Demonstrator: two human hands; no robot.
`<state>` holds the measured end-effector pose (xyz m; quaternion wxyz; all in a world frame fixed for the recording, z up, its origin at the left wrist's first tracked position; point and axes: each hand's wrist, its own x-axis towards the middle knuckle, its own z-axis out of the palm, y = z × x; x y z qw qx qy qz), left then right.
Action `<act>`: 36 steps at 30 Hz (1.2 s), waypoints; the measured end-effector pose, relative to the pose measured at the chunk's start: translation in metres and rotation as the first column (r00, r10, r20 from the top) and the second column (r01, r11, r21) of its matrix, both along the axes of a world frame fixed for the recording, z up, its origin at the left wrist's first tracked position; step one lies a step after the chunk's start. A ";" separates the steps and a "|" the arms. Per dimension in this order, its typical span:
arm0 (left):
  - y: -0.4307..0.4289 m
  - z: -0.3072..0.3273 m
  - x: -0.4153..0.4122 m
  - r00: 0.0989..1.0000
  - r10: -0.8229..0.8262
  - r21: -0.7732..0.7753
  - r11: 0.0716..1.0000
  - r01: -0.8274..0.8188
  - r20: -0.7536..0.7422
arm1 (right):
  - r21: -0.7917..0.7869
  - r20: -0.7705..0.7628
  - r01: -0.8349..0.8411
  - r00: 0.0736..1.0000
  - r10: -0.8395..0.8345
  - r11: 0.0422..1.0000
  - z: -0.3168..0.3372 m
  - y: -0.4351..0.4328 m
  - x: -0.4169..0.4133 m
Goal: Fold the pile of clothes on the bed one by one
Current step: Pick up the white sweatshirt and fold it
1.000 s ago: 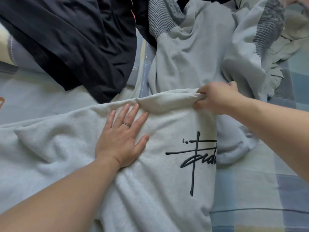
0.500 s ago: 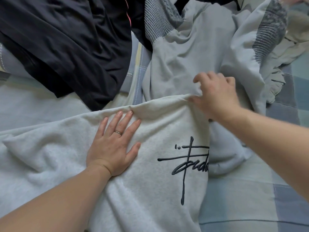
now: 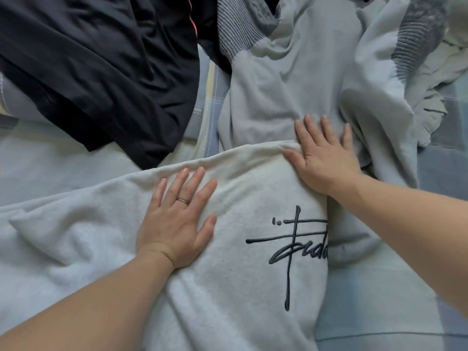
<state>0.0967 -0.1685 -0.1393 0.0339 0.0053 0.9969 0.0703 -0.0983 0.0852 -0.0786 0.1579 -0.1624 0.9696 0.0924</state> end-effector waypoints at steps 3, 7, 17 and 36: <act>0.001 0.000 -0.001 1.000 -0.002 0.021 1.000 0.002 0.001 | -0.135 -0.072 -0.079 0.995 0.070 0.988 0.018 0.011 0.033; 0.002 0.003 0.001 0.999 0.015 0.035 0.999 -0.016 0.029 | -0.270 -0.076 -0.028 0.997 0.008 0.963 0.022 0.022 0.128; 0.059 0.062 0.101 0.986 -0.097 0.196 0.978 0.069 0.138 | -0.250 0.264 0.486 0.866 -0.424 0.837 0.029 0.068 0.366; 0.165 0.081 0.396 0.942 -0.329 0.284 0.911 0.299 0.064 | -0.385 0.602 0.599 0.739 -0.301 0.701 0.064 0.149 0.585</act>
